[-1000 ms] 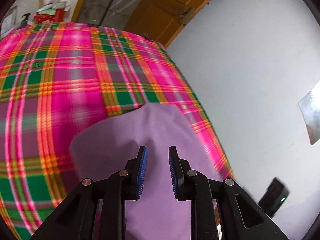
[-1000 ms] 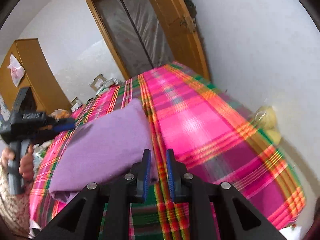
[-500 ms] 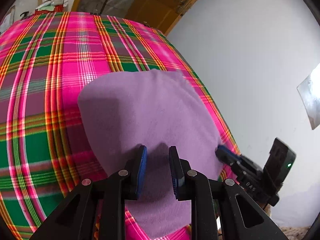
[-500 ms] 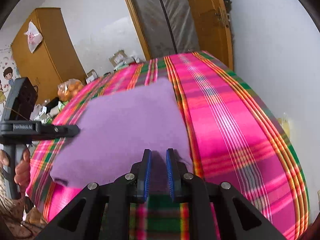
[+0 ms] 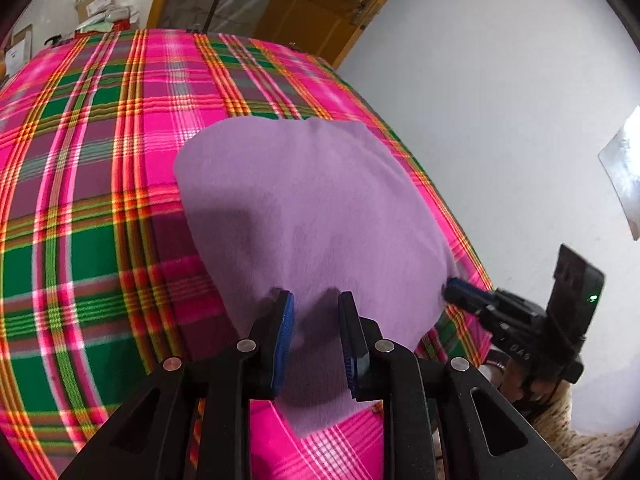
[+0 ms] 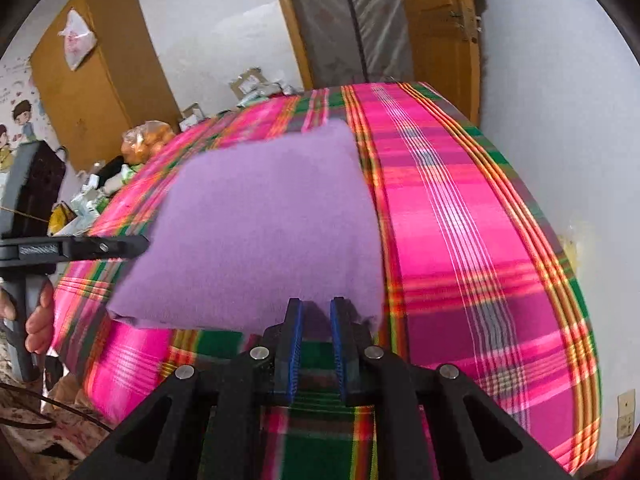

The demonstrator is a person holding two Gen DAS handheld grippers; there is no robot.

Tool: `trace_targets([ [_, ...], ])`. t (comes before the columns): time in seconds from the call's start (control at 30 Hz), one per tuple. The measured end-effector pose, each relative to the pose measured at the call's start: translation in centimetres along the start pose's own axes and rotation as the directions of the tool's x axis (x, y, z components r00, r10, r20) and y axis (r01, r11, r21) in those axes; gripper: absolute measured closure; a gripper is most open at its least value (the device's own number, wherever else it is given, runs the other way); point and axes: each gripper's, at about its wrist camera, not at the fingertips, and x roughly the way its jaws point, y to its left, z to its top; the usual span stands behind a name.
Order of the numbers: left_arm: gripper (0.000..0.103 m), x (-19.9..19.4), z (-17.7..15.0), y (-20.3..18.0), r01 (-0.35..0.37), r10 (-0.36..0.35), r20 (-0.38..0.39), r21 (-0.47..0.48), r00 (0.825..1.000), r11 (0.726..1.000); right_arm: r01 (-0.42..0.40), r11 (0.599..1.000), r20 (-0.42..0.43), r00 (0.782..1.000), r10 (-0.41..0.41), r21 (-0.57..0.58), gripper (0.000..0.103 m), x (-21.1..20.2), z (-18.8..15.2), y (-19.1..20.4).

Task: Fold clothes
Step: 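Press the folded pants flat with both grippers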

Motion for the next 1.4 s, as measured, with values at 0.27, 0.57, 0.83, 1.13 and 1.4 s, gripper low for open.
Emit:
trace_targets([
  [0.27,0.08,0.0,1.4,-2.7,0.006,-0.007,0.014,0.048,1.0,0.999,-0.002,0.999,0.065,0.998,0.005,-0.034,0.086,1.0,4.4,0.2],
  [0.57,0.08,3.2,1.6,-2.6,-0.061,0.063,-0.018,0.098,0.998,0.993,-0.008,1.0,-0.014,1.0,0.008,-0.022,0.082,6.0,5.3,-0.4],
  [0.83,0.08,3.5,0.9,-2.0,-0.024,0.022,0.024,0.099,0.999,0.995,-0.023,0.999,0.005,1.0,0.023,-0.035,0.081,6.5,4.3,-0.7],
  [1.13,0.079,2.2,5.5,-0.6,-0.101,0.099,0.051,0.04,0.994,0.994,-0.02,0.998,0.012,1.0,0.02,-0.066,0.082,6.1,8.5,-0.4],
  [1.4,0.08,3.9,6.6,1.2,-0.12,0.12,0.032,-0.004,0.992,0.993,-0.029,0.995,-0.083,0.996,0.021,-0.094,0.081,10.6,9.8,-0.9],
])
